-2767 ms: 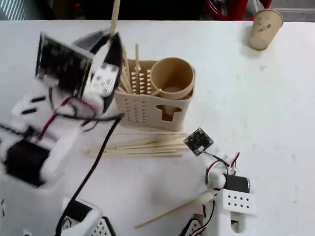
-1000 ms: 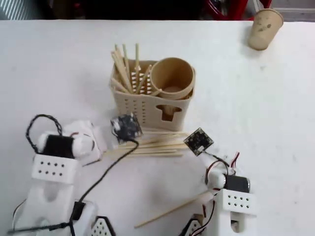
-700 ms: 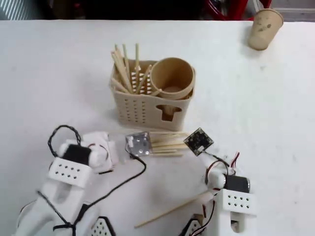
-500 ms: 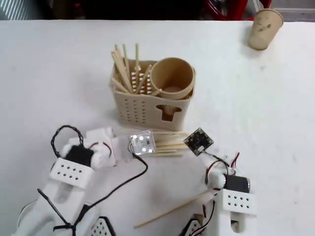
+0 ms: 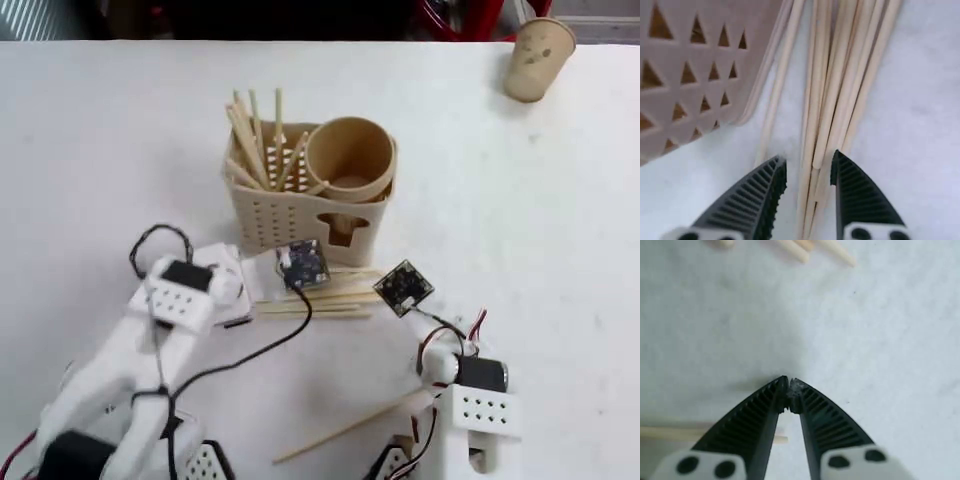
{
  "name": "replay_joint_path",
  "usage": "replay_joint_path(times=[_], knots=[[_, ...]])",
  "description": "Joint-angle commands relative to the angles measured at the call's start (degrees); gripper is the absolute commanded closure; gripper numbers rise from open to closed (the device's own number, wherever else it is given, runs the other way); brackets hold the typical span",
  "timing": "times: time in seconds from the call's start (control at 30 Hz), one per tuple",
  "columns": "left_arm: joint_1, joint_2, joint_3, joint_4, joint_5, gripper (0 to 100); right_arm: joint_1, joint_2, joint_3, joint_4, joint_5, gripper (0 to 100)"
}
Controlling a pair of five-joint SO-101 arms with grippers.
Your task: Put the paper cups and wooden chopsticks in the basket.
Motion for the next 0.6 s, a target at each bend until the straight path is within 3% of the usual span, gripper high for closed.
replay_joint_path(times=[0.0,0.2,0.33,0.43,0.57], knots=[[0.4,8.3,-7.7,-0.4,0.8,86,0.4,-0.4,-0.3,-0.7,-0.2,98.1],[0.3,18.0,-10.9,0.9,0.4,86,0.4,-0.4,-0.3,-0.7,-0.1,98.1],[0.2,17.2,-11.0,2.8,0.4,88,0.4,-0.4,-0.3,-0.8,-0.1,98.1],[-0.4,15.5,-11.2,3.6,0.4,98,0.4,-0.4,-0.3,-0.8,-0.1,98.1],[-2.7,11.0,-11.3,6.2,0.4,98,0.4,-0.4,-0.3,-0.8,-0.1,98.1]])
